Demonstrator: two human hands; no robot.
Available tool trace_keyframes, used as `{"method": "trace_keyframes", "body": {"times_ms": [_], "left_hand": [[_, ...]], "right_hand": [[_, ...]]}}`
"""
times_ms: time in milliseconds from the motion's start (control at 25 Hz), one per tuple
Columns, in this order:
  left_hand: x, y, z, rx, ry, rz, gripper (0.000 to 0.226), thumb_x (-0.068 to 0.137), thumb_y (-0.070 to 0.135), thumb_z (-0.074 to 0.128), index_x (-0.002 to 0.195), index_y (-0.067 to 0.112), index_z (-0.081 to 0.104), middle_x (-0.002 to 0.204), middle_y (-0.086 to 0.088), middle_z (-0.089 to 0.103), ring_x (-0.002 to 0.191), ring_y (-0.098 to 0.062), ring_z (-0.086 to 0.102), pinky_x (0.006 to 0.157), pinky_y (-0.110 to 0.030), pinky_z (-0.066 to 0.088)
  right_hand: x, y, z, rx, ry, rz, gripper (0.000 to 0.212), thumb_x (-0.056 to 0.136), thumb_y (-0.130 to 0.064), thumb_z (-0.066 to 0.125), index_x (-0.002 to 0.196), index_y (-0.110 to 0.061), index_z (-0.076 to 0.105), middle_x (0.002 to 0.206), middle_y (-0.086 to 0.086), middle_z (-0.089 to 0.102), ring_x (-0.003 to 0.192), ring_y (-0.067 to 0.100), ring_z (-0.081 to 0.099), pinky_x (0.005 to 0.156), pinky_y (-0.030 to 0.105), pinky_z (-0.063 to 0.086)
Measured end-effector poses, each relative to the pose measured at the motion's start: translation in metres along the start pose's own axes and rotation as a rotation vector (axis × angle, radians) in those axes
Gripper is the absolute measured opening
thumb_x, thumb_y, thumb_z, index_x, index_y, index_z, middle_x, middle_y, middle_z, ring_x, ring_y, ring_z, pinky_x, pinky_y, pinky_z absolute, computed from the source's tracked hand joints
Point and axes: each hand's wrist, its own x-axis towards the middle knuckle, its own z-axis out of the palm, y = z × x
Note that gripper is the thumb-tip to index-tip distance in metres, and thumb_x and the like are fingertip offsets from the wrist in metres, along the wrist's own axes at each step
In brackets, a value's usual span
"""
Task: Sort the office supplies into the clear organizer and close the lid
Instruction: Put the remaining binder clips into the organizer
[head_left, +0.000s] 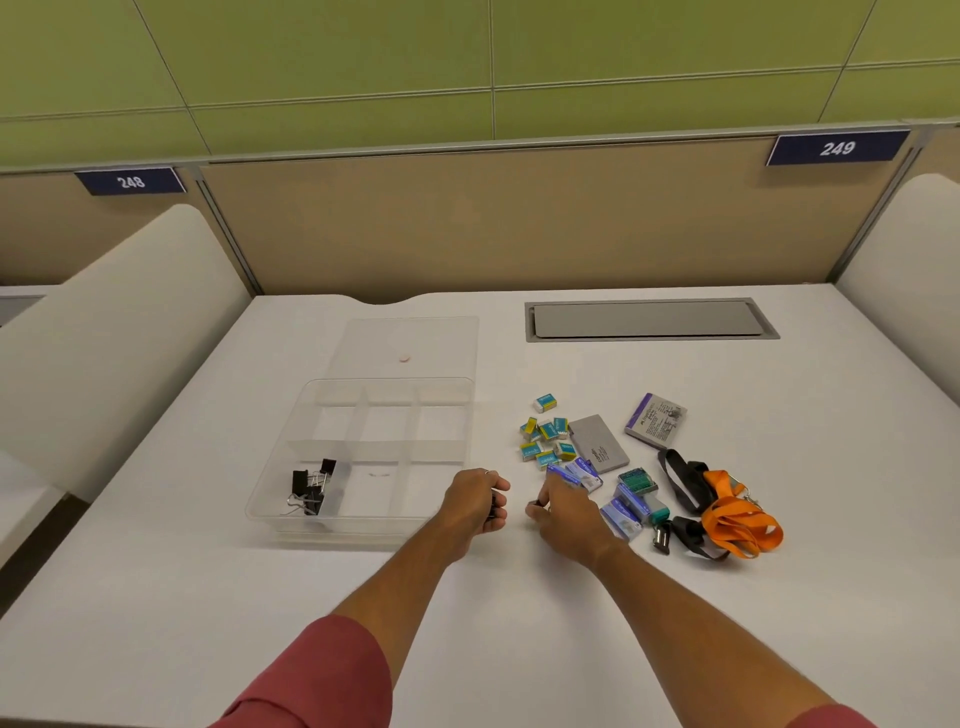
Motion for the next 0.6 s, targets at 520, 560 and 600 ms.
{"method": "trace_keyframes", "body": {"times_ms": [520,560,600], "left_hand": [[-0.011,0.009,-0.042,-0.028,0.024,0.132,0.022,0.091,0.012,0.041,0.086,0.005,0.061,0.069,-0.008,0.053,0.056,-0.018,0.051,0.049,-0.025,0.048],[-0.011,0.013,-0.047,-0.024,0.022,0.145,0.022,0.09,0.012,0.04,0.085,0.005,0.061,0.069,-0.008,0.054,0.056,-0.019,0.051,0.05,-0.025,0.049],[-0.01,0.017,-0.055,-0.023,0.019,0.158,0.022,0.09,0.012,0.04,0.085,0.005,0.061,0.069,-0.008,0.054,0.056,-0.019,0.051,0.05,-0.025,0.049]], "right_hand": [[-0.016,-0.053,-0.031,1.397,-0.195,0.243,0.023,0.095,-0.02,0.044,0.073,-0.017,0.046,0.058,0.002,0.041,0.046,0.011,0.024,0.044,0.022,0.027],[-0.016,-0.059,-0.032,1.467,-0.214,0.24,0.024,0.093,-0.022,0.045,0.07,-0.016,0.047,0.057,0.002,0.04,0.046,0.011,0.023,0.042,0.022,0.026],[-0.016,-0.068,-0.033,1.513,-0.228,0.229,0.025,0.091,-0.023,0.045,0.067,-0.015,0.048,0.058,0.003,0.039,0.047,0.012,0.022,0.041,0.022,0.024]]}}
